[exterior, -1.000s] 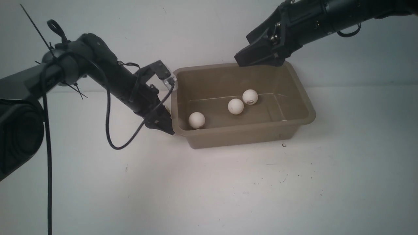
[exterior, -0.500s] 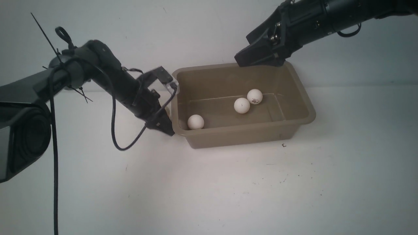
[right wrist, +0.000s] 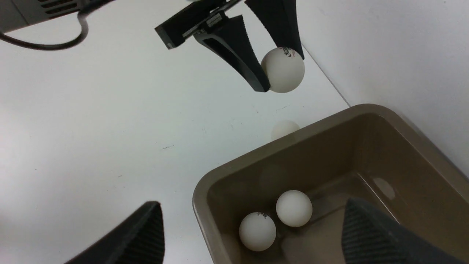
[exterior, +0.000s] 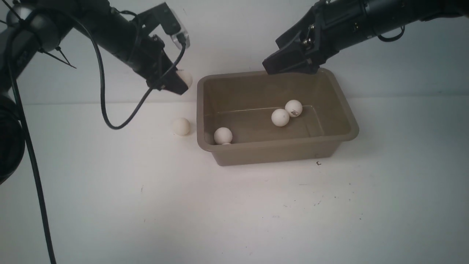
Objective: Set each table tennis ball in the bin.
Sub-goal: Use the left arm to put the table tennis ball into the box, then use the left arm to clamp the table tennis ball closest to it
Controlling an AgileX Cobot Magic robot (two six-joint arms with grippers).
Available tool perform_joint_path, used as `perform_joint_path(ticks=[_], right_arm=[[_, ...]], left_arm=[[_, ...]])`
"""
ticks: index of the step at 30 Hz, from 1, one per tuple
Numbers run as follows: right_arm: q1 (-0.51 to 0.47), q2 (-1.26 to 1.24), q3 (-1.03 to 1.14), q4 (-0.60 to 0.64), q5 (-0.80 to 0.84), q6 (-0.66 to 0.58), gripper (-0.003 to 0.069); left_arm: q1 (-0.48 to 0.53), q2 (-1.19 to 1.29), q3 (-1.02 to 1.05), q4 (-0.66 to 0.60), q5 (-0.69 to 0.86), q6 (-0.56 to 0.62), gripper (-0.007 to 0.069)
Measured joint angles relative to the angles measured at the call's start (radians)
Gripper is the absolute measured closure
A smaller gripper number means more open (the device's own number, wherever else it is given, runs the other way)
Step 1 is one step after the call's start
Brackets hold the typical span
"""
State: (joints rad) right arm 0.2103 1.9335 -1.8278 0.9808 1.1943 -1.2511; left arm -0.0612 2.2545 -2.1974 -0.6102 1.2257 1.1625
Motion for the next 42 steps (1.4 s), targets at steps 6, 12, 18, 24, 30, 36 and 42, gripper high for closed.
perform_joint_path(ticks=[6,12,18,24,30,36,42], right_arm=[[0.000,0.000,0.000,0.011,0.000,0.000,0.0071],[0.000,0.000,0.000,0.012,0.000,0.000,0.0071],[0.000,0.000,0.000,0.013,0.000,0.000,0.0071],[0.000,0.000,0.000,0.014,0.000,-0.007,0.0071],[0.000,0.000,0.000,0.014,0.002,-0.007,0.0071],[0.000,0.000,0.000,0.009,0.008,-0.008,0.0071],[0.000,0.000,0.000,0.006,0.008,-0.008,0.0071]], left_arm=[[-0.010,0.005,-0.015,-0.252,0.001,0.076,0.0279],[-0.065,0.066,-0.019,-0.297,-0.003,0.120,0.0279],[-0.129,0.166,-0.018,-0.184,-0.038,0.133,0.0279],[-0.139,0.176,-0.018,-0.162,-0.049,0.126,0.0123],[-0.115,0.095,-0.018,-0.067,-0.079,0.073,0.0083],[-0.039,0.049,-0.019,0.127,-0.068,-0.061,0.0156],[0.037,0.060,-0.018,0.186,-0.026,-0.093,0.0209]])
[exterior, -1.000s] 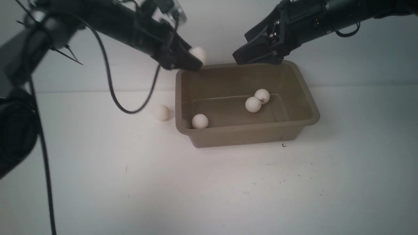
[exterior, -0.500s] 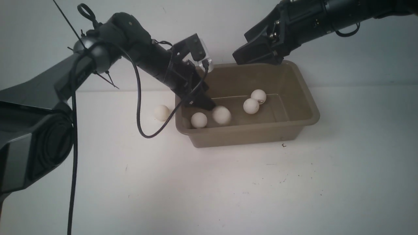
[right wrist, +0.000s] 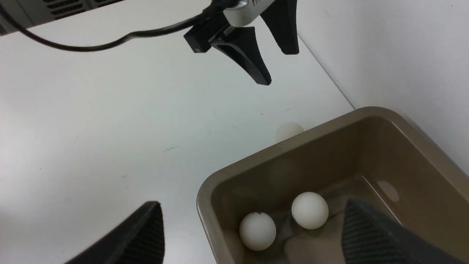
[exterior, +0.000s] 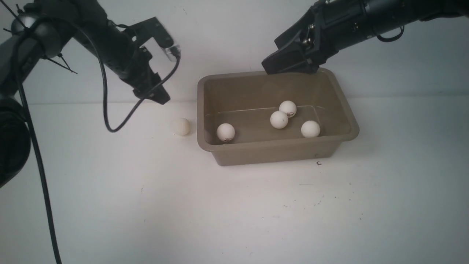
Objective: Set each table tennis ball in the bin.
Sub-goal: Use the left arm to clamp the table tennis ball closest to it
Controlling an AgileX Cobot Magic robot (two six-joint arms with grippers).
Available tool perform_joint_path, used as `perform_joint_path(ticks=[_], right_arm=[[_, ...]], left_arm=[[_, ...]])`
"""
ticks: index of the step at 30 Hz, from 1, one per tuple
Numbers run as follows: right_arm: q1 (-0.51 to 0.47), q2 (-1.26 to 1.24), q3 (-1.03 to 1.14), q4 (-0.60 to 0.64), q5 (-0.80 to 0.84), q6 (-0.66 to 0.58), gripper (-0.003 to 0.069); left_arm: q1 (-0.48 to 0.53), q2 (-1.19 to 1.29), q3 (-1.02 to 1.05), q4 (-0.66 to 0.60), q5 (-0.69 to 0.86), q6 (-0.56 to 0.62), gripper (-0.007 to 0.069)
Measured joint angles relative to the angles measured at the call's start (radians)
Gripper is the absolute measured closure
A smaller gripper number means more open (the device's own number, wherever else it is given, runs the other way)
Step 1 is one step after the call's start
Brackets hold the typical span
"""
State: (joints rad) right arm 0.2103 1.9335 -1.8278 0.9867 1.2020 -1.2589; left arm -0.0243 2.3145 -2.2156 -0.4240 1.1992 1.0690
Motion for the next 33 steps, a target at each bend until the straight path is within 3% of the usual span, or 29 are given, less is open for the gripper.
perform_joint_path(ticks=[31,33], right_arm=[[0.000,0.000,0.000,-0.002,0.000,0.008,0.0071],[0.000,0.000,0.000,-0.003,0.000,0.008,0.0071]], left_arm=[[-0.048,0.191,0.000,-0.033,-0.081,0.037,0.0209],[-0.048,0.198,0.000,-0.034,-0.087,0.035,0.0236]])
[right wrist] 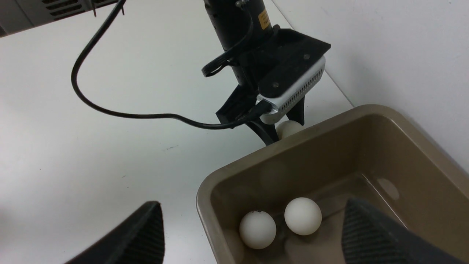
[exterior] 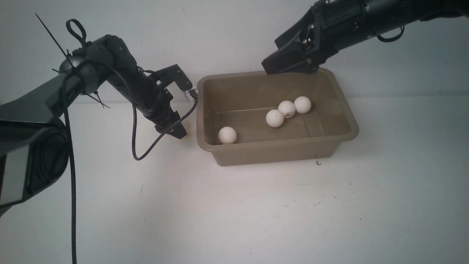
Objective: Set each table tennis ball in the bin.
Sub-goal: Use the left arm to clamp the table tennis ball closest to it, then use the left arm to put the table tennis ball into the box
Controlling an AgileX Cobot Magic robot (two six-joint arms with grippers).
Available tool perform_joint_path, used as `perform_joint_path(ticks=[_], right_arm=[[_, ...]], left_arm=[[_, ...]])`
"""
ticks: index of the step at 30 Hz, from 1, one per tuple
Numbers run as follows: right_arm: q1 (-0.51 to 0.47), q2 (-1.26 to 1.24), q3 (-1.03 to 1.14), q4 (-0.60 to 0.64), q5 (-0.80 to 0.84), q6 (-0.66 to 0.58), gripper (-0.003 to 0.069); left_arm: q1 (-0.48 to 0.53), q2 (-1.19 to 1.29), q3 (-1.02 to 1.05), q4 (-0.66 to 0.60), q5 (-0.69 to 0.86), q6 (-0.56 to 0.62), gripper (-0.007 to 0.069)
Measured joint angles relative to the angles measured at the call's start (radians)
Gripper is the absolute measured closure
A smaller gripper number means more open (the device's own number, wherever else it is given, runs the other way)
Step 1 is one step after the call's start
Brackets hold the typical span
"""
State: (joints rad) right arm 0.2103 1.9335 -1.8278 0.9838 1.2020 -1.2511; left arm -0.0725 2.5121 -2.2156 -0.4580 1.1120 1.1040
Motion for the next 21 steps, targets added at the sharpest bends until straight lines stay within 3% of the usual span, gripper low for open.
perform_joint_path(ticks=[2,16,21], right_arm=[[0.000,0.000,0.000,0.001,0.000,0.000,0.0071],[0.000,0.000,0.000,0.001,0.018,0.001,0.0071],[0.000,0.000,0.000,0.001,0.022,0.001,0.0071]], left_arm=[[0.000,0.000,0.000,-0.016,-0.015,0.000,0.0275],[0.018,-0.125,-0.152,-0.110,0.084,0.026,0.0275],[0.027,-0.189,-0.191,-0.256,0.111,0.023,0.0275]])
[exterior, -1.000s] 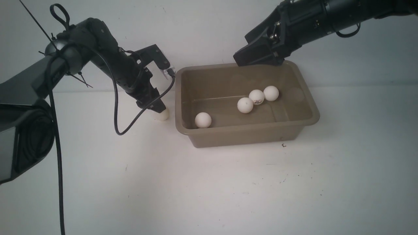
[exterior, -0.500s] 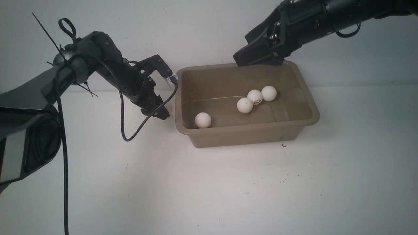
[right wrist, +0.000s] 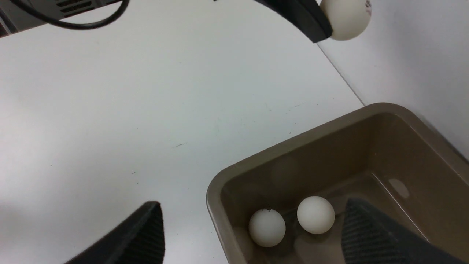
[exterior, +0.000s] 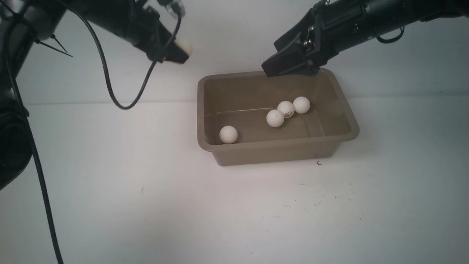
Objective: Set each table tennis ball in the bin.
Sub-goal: Use the left arm to put the table tennis ball into the box
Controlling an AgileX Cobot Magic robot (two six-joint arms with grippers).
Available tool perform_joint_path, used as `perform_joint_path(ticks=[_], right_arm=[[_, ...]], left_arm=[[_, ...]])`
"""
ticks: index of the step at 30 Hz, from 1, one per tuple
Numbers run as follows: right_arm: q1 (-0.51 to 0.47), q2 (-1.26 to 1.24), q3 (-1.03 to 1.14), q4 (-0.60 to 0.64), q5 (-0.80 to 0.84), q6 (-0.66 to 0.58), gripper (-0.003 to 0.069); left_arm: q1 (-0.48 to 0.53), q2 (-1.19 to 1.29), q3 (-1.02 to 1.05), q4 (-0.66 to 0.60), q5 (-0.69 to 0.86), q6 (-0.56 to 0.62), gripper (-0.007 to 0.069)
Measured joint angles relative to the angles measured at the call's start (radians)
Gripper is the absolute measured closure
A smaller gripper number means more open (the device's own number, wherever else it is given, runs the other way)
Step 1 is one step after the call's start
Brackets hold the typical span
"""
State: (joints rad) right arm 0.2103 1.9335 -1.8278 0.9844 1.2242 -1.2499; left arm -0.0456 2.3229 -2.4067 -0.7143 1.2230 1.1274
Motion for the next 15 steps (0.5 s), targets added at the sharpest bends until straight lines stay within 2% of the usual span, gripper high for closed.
perform_joint_path(ticks=[3,6,10,15], right_arm=[[0.000,0.000,0.000,0.001,0.000,0.000,0.0071],[0.000,0.000,0.000,0.004,0.000,0.005,0.0071],[0.000,0.000,0.000,0.004,0.000,0.008,0.0071],[0.000,0.000,0.000,0.004,0.003,0.008,0.0071]], left_arm=[[-0.039,0.024,0.000,-0.091,0.004,0.028,0.0275],[-0.084,0.065,0.000,-0.099,0.004,0.050,0.0275],[-0.157,0.134,0.001,-0.032,-0.003,0.067,0.0275],[-0.185,0.152,0.001,0.083,-0.019,0.069,0.0275]])
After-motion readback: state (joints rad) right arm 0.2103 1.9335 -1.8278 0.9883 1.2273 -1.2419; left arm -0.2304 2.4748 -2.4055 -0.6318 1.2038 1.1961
